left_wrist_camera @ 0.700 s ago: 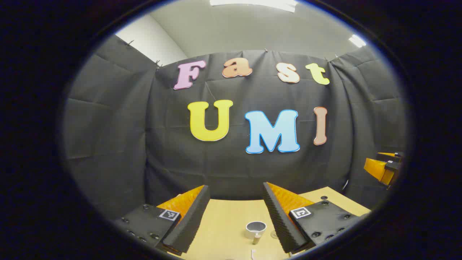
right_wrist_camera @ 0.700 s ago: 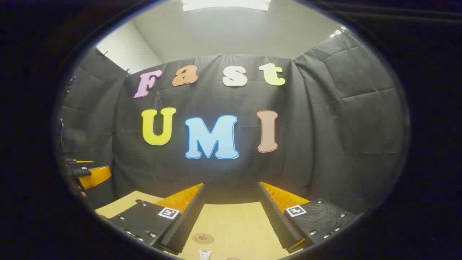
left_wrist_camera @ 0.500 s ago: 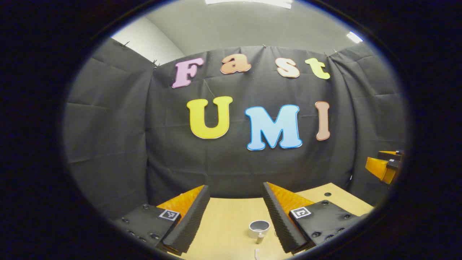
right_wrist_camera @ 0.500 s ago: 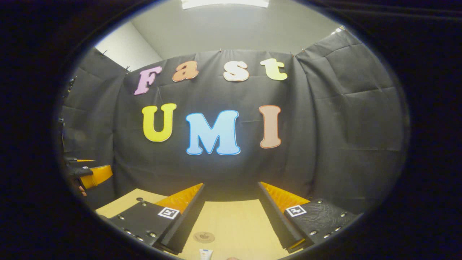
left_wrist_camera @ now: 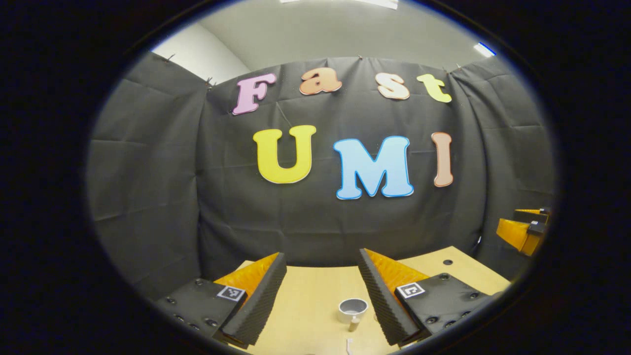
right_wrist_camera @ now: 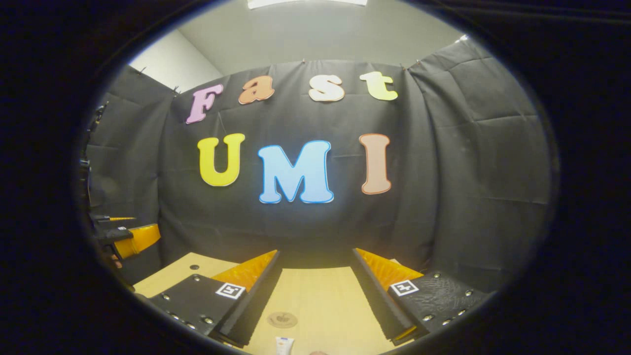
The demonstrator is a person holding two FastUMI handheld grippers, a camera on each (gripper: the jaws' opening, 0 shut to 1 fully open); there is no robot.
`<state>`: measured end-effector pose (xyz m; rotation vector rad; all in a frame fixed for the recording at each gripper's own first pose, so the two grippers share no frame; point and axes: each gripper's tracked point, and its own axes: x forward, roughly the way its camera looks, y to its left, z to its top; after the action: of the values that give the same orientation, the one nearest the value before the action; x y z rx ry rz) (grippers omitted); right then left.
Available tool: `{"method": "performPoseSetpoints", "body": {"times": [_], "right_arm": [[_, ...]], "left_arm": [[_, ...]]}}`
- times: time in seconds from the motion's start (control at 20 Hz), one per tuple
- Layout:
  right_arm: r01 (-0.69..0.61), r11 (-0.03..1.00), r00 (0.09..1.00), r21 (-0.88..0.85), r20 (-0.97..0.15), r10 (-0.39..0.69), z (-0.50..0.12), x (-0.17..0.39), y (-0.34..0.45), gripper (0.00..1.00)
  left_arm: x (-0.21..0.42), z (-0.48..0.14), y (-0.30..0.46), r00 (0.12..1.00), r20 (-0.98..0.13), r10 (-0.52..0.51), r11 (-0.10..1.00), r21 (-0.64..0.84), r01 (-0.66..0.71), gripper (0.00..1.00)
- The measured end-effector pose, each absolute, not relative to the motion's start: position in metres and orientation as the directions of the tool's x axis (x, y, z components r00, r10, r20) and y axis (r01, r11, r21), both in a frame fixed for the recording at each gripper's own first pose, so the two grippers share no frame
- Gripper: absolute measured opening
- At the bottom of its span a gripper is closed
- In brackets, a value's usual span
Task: Put the toothbrush and toothpaste on the desktop into the cup, then pick up the cup and place it on the coaster on the desktop.
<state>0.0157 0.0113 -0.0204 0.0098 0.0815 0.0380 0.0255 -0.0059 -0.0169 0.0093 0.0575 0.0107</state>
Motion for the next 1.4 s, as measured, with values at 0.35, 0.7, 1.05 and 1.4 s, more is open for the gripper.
{"method": "performPoseSetpoints", "body": {"times": [0.35, 0.7, 1.05, 1.4], "right_arm": [[-0.052, 0.999, 0.985, 0.003, -0.162, 0.052, -0.040, 0.016, 0.012, 0.91], [-0.111, 0.994, 0.929, 0.019, -0.353, 0.111, -0.092, 0.010, 0.032, 0.92], [-0.140, 0.989, 0.830, 0.054, -0.538, 0.147, -0.150, -0.004, 0.048, 0.92], [-0.155, 0.985, 0.685, 0.076, -0.710, 0.163, -0.216, -0.020, 0.059, 0.96]], "left_arm": [[0.028, -0.049, -0.019, 0.991, -0.135, -0.015, 1.000, 0.008, 0.016, 0.95], [0.028, -0.118, -0.034, 0.952, -0.300, -0.058, 0.998, -0.022, 0.054, 0.95], [0.019, -0.209, -0.043, 0.864, -0.492, -0.104, 0.994, -0.078, 0.075, 0.96], [-0.005, -0.311, -0.065, 0.674, -0.720, -0.166, 0.986, -0.141, 0.092, 0.96]]}}
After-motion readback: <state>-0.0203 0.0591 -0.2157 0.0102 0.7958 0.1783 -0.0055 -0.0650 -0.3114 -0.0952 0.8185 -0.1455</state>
